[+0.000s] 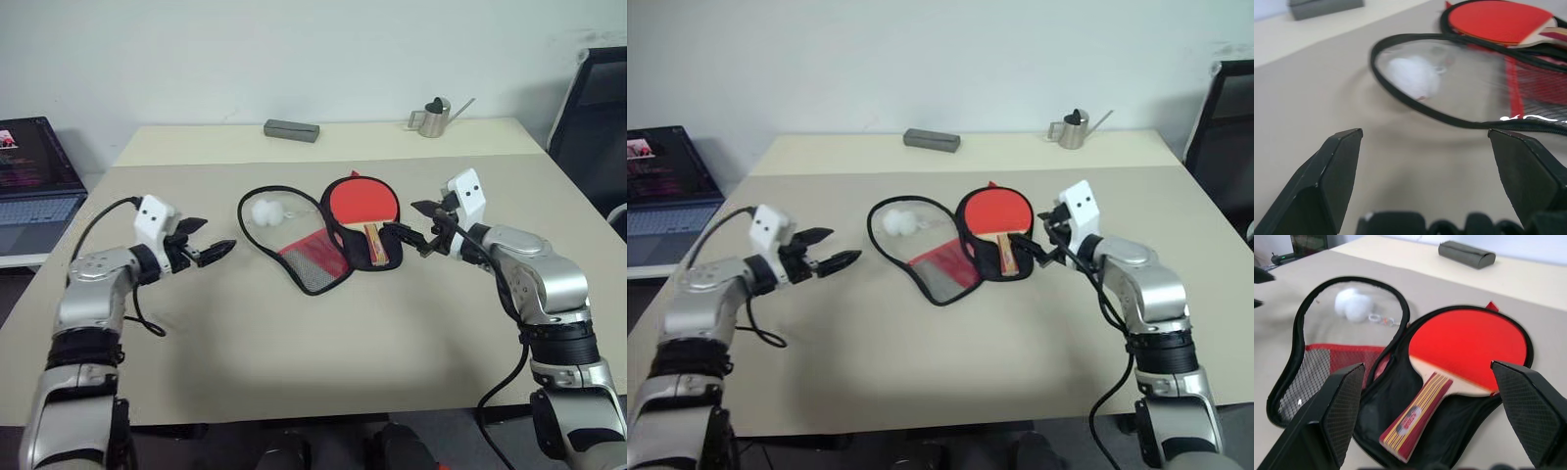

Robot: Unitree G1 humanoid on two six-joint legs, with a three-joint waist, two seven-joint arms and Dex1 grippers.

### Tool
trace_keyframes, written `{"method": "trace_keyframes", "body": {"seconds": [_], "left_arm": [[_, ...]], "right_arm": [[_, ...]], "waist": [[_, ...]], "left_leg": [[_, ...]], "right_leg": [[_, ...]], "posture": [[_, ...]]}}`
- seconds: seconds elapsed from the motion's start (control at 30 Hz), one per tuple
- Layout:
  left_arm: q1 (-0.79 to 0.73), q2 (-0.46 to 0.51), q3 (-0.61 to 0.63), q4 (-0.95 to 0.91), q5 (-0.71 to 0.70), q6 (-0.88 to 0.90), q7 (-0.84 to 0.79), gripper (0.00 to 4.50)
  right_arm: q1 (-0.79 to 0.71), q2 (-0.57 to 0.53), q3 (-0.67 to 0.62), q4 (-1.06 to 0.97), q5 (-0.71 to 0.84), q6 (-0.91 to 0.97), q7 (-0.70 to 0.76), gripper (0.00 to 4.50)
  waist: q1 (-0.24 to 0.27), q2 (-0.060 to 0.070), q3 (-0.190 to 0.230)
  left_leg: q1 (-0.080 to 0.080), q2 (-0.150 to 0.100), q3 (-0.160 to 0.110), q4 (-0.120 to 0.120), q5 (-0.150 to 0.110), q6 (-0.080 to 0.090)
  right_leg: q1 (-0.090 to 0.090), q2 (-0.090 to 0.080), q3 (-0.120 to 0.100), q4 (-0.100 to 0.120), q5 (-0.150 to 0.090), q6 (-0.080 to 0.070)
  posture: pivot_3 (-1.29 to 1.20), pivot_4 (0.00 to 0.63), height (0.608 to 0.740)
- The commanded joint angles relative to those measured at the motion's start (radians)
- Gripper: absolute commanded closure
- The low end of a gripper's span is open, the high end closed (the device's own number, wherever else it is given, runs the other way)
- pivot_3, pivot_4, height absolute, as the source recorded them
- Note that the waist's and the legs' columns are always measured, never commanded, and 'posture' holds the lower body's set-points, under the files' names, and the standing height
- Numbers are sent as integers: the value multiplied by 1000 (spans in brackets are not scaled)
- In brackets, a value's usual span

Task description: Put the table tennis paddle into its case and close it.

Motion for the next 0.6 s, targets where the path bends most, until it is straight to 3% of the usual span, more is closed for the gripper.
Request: {"method": "trace_keyframes", "body": {"seconds": [0.03, 0.27, 0.6], "left_arm": [[-64, -7, -22, 87, 42, -72, -19, 0], [-152, -30, -79, 299, 137, -205, -14, 0], [-241, -127, -86, 442, 184, -279, 25, 0]], "right_arm": [[1, -13, -21, -60, 32, -9, 17, 11], [40, -43, -16, -116, 29, -4, 20, 11], [75, -53, -32, -171, 64, 15, 29, 11]], "waist": [[-3, 0, 0], [-5, 0, 0], [0, -1, 0]], "left_leg": [[0, 0, 0, 0, 0, 0], [0, 0, 0, 0, 0, 0], [-2, -1, 0, 1, 0, 0]], "right_leg": [[0, 0, 0, 0, 0, 0], [-1, 0, 0, 0, 0, 0], [-1, 0, -1, 0, 0, 0]], "posture": [[0, 150, 740], [0, 150, 740], [0, 150, 740]]}}
